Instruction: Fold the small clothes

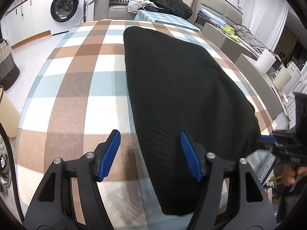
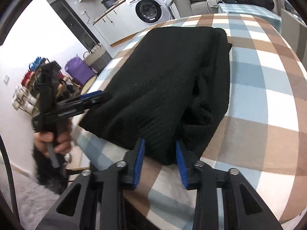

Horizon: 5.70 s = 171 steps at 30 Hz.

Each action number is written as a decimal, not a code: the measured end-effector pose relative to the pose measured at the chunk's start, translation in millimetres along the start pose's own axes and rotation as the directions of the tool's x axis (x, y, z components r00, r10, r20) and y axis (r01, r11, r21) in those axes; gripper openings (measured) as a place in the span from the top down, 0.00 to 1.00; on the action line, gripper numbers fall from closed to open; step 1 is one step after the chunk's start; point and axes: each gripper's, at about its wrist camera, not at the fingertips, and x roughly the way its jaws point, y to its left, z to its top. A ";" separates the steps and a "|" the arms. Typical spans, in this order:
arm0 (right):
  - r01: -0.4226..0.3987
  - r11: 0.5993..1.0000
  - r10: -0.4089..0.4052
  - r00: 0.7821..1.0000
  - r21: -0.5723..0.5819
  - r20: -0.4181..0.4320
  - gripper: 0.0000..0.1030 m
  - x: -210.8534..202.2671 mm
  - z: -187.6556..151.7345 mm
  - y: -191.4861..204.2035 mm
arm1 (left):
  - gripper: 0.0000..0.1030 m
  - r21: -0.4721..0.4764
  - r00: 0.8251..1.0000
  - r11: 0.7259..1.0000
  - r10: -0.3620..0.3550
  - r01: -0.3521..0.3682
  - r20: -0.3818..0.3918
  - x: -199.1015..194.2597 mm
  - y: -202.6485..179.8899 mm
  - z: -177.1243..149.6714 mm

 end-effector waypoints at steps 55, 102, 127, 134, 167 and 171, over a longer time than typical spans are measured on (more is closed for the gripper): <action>-0.043 0.996 0.041 0.999 0.076 0.036 0.88 -20.5 -9.5 -57.2 | 0.38 0.281 0.952 0.911 -0.269 0.301 -0.148 40.6 -188.0 13.9; 0.039 0.992 -0.049 0.996 0.118 0.077 0.91 24.8 77.4 -70.4 | 0.45 0.053 0.995 0.994 -0.095 0.094 0.017 3.0 -48.1 20.2; -0.066 0.991 0.070 0.997 0.120 -0.033 0.96 8.6 2.0 -55.9 | 0.40 0.028 0.995 0.996 -0.089 0.090 -0.052 -19.6 -20.5 -32.2; -0.065 0.991 0.069 0.997 0.120 -0.030 0.95 10.5 5.8 -56.5 | 0.39 0.103 0.993 0.991 -0.079 0.088 -0.090 -18.5 -28.9 -47.9; 0.036 0.971 -0.065 0.991 0.238 0.114 0.70 31.1 30.6 -57.2 | 0.78 -0.088 0.990 0.987 -0.136 0.134 -0.021 24.0 7.4 -1.1; 0.065 0.970 -0.094 0.989 0.235 0.115 0.70 44.3 48.9 -54.0 | 0.78 -0.086 0.995 0.992 -0.095 0.095 -0.001 36.5 16.7 22.4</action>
